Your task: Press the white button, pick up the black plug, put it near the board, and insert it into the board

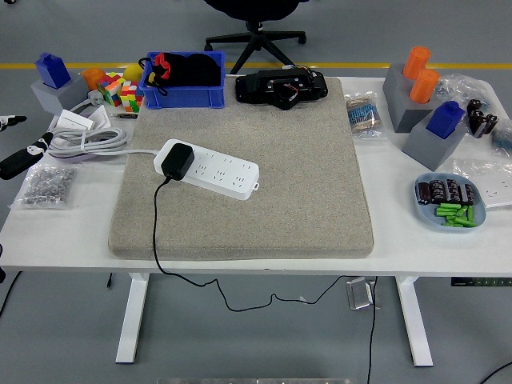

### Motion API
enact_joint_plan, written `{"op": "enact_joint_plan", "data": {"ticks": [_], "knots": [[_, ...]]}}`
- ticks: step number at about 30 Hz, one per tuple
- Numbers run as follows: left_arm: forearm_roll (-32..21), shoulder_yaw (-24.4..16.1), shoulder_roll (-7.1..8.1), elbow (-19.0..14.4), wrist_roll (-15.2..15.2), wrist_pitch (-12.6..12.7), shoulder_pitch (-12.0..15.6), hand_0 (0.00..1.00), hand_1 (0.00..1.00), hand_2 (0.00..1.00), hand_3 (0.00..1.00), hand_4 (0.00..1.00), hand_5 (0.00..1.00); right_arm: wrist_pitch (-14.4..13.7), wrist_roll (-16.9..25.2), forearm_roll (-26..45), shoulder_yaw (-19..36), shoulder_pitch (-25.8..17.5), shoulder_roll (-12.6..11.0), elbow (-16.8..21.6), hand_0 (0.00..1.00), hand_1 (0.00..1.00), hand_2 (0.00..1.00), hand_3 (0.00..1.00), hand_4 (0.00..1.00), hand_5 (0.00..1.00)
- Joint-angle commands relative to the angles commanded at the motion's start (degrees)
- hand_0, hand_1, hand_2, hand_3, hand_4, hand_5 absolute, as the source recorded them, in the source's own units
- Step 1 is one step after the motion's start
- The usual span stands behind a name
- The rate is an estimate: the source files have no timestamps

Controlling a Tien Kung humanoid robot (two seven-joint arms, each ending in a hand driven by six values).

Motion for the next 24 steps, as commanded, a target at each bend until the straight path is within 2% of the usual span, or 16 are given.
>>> {"op": "enact_joint_plan", "data": {"ticks": [6,16,24], "knots": [[-0.1,0.5,0.18,-0.3,0.2,-0.2,0.1,0.947,0.922,0.848,0.76,0.798,0.519,0.1,0.0,-0.3,1.0,-0.3,0.2,0.3,0.782,0.68,0.657,0.614,0.672,0.441],[-1.0,0.7,-1.4,-1.4,0.4,-0.2,2.8,0.947,0.921,0.846,0.722,0.796,0.514,0.2,-0.2,-1.6,3.9,-2.5,0.8,-1.0,0.783,0.682,0.658,0.614,0.672,0.442],[-0.6,2.0,-0.91,-1.1,0.9,-0.4,1.6,0.945,0.92,0.846,0.731,0.788,0.489,0.3,-0.2,-1.1,4.0,-1.8,0.9,-1.7,0.783,0.682,0.658,0.614,0.672,0.442]]}}
